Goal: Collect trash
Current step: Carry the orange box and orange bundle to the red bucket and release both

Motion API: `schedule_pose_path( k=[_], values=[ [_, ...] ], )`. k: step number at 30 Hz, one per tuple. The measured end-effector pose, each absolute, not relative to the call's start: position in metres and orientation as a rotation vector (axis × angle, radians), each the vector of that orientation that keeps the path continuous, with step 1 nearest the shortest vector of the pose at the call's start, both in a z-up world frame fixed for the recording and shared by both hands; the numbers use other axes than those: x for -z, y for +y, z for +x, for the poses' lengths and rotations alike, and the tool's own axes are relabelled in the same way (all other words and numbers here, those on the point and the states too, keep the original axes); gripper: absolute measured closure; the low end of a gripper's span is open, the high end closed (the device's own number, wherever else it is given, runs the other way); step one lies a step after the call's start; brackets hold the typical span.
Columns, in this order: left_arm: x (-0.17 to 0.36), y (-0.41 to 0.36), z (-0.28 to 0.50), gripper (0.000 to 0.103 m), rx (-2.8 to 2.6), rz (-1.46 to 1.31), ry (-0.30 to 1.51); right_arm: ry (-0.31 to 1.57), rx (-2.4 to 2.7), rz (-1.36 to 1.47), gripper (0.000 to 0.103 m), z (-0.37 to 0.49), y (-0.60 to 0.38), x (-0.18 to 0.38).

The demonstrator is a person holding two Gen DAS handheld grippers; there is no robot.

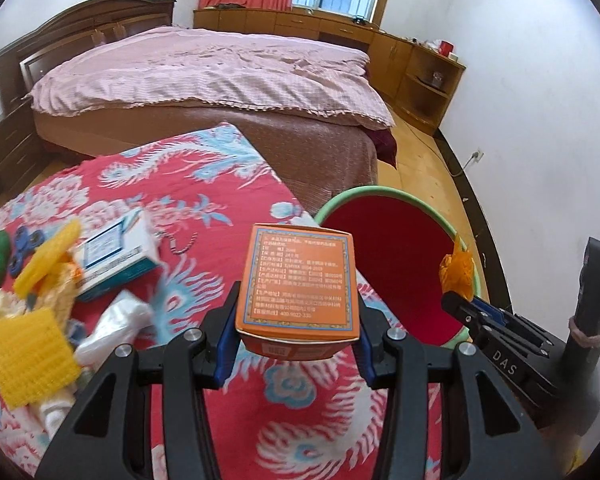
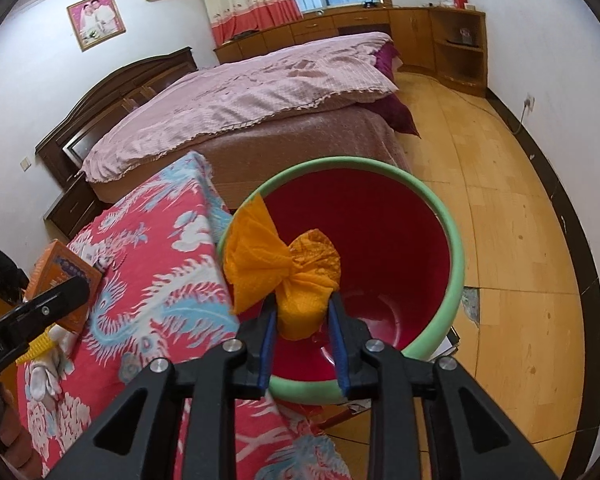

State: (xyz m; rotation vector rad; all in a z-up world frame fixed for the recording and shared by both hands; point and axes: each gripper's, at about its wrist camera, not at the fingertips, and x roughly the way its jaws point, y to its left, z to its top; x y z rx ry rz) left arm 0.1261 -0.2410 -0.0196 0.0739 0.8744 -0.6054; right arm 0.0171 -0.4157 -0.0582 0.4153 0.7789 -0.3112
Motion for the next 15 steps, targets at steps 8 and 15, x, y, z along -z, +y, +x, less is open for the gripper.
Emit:
schedule_pose_path(
  k=[8, 15],
  values=[
    [0.028, -0.269, 0.133, 0.054, 0.636, 0.099, 0.892, 0.742, 0.326, 0.442, 0.049, 0.009, -0.431, 0.059],
    [0.031, -0.294, 0.132, 0.054, 0.681, 0.133, 0.879, 0.709, 0.368, 0.482, 0.046, -0.007, -0.444, 0.056]
  ],
)
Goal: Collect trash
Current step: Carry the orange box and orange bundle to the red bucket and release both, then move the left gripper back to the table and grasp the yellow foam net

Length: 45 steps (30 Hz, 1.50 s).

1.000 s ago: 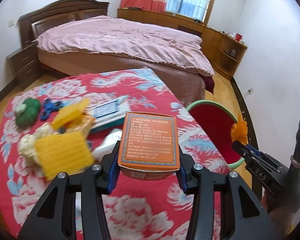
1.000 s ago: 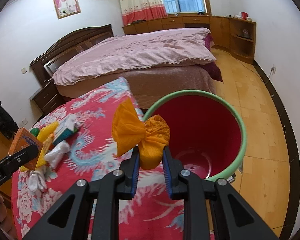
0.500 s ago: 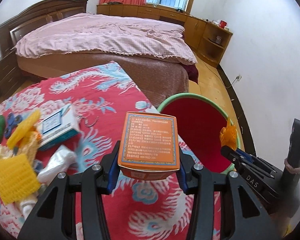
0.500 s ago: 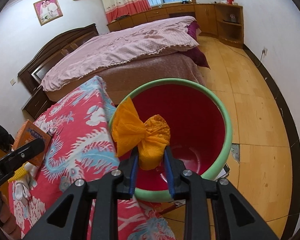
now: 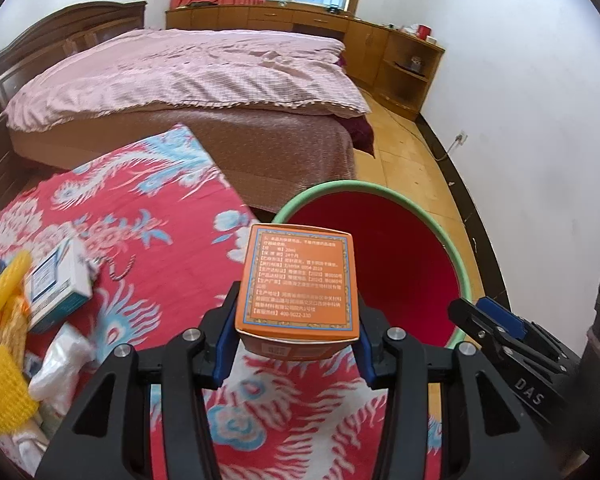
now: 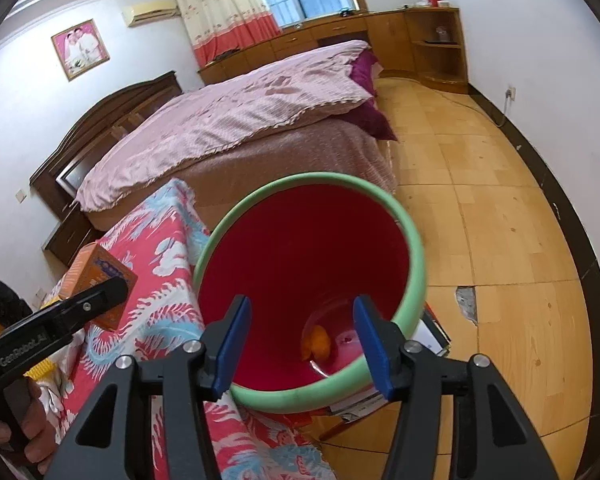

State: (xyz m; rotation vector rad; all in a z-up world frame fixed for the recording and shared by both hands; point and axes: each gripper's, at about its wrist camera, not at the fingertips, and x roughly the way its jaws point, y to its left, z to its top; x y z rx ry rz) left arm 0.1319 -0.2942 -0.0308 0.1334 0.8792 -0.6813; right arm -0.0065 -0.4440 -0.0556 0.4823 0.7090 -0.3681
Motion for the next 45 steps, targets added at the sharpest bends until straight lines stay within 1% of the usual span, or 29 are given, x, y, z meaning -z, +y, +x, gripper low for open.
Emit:
schedule_pose_path(
  k=[6, 8, 9, 10, 21, 26, 33, 45],
  values=[
    [0.032, -0.315, 0.133, 0.054, 0.707, 0.149, 0.87, 0.69, 0.41, 0.502, 0.046, -0.021, -0.454, 0.054],
    [0.03, -0.321, 0.132, 0.049, 0.723, 0.148, 0.867, 0.689, 0.418, 0.508, 0.046, -0.024, -0.458, 0.054],
    [0.03, -0.322, 0.132, 0.043, 0.725, 0.146, 0.866, 0.689, 0.42, 0.511, 0.046, -0.025, -0.459, 0.055],
    [0.029, -0.323, 0.132, 0.041, 0.726, 0.14, 0.863, 0.69, 0.422, 0.514, 0.046, -0.026, -0.46, 0.055],
    [0.018, -0.306, 0.121, 0.041, 0.705, 0.119, 0.852, 0.678, 0.413, 0.519, 0.045, -0.032, -0.46, 0.052],
    [0.014, -0.289, 0.117, 0.041, 0.666, 0.098, 0.857, 0.67, 0.399, 0.509, 0.043, -0.034, -0.449, 0.045],
    [0.003, -0.251, 0.109, 0.041, 0.602, 0.059, 0.841, 0.659, 0.36, 0.497, 0.039, -0.034, -0.429, 0.033],
    [-0.012, -0.176, 0.096, 0.041, 0.477, -0.002, 0.803, 0.677, 0.272, 0.474, 0.039, -0.031, -0.386, 0.024]
  ],
)
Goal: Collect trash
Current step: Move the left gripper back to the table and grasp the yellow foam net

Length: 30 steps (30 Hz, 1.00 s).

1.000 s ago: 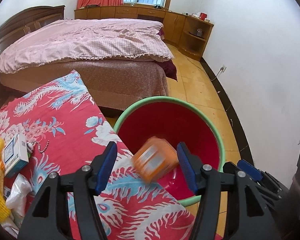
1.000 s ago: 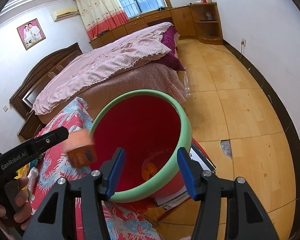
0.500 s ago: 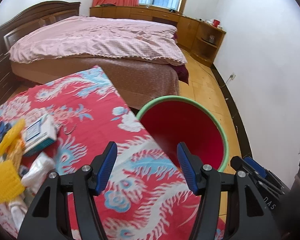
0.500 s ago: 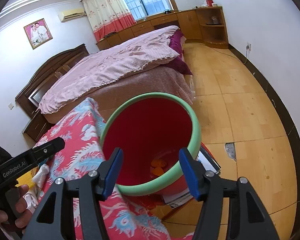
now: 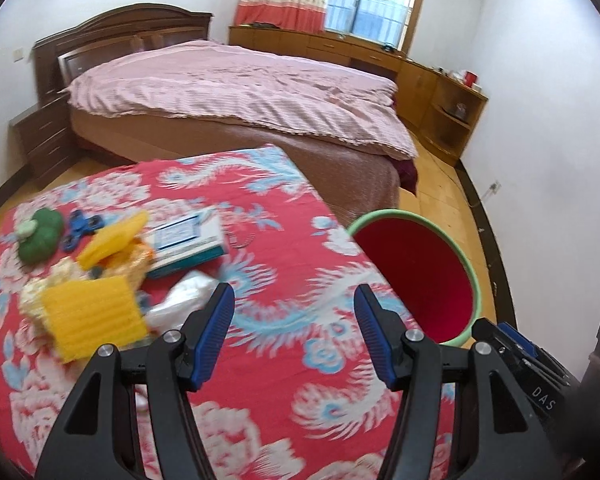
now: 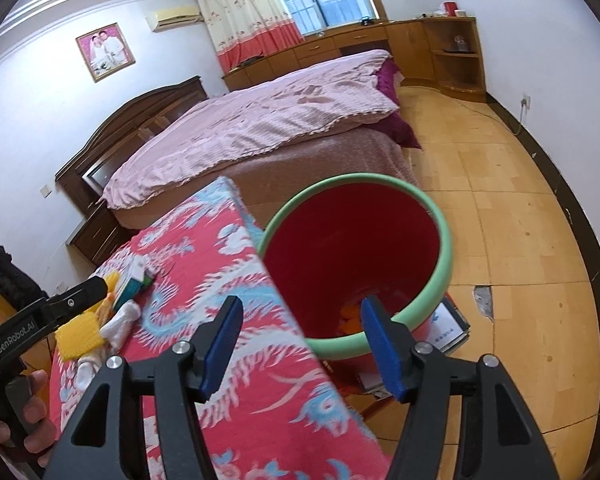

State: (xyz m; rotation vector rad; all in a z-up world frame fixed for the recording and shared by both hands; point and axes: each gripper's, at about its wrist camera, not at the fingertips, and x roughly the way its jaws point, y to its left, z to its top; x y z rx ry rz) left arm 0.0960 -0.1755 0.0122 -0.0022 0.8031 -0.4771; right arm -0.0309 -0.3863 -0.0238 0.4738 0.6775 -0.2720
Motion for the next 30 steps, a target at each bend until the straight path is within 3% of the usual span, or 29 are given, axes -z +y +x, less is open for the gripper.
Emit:
schedule_pose_path(
  k=[17, 30],
  values=[
    [0.005, -0.066, 0.106, 0.041, 0.221, -0.131, 0.819, 0.716, 0.154, 0.407, 0.037, -0.012, -0.326, 0.021],
    [0.031, -0.039, 0.127, 0.044, 0.166, -0.168, 0.857, 0.766, 0.135, 0.378, 0.037, -0.003, -0.308, 0.032]
  ],
)
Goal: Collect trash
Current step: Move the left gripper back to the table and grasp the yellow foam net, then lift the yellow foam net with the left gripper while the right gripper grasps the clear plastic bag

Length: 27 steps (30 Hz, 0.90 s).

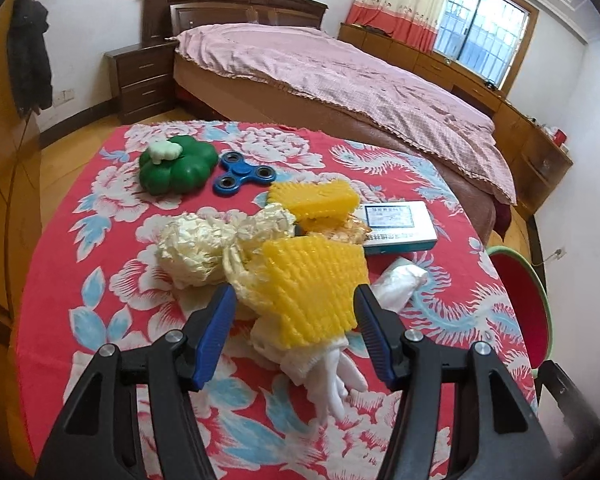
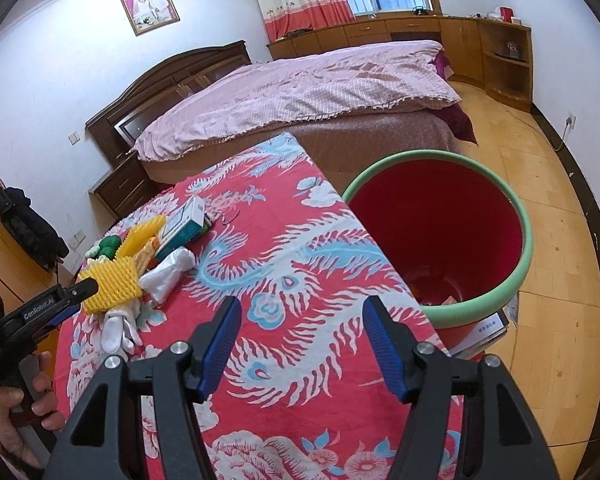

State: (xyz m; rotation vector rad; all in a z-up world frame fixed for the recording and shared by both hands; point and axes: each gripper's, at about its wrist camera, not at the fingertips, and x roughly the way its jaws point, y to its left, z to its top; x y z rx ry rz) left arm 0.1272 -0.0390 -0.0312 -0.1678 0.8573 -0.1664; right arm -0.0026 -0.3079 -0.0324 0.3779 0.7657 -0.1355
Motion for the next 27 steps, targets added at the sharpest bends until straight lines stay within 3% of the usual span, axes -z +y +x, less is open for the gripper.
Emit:
schedule_pose_path(
  k=[5, 10, 27],
  values=[
    [0.037, -0.042, 0.133, 0.055, 0.196, -0.165, 0.877, 0.786, 0.134, 0.376, 0.037, 0.002, -0.307, 0.037],
    [0.041, -0.045, 0.132, 0.087, 0.25, -0.169, 0.875, 0.798, 0.13, 0.369, 0.037, 0.007, -0.304, 0.04],
    [-0.015, -0.023, 0.103, 0.092, 0.312, -0.216, 0.727, 0.813, 0.055, 0.295, 0.037, 0.025, -0.27, 0.034]
  ],
)
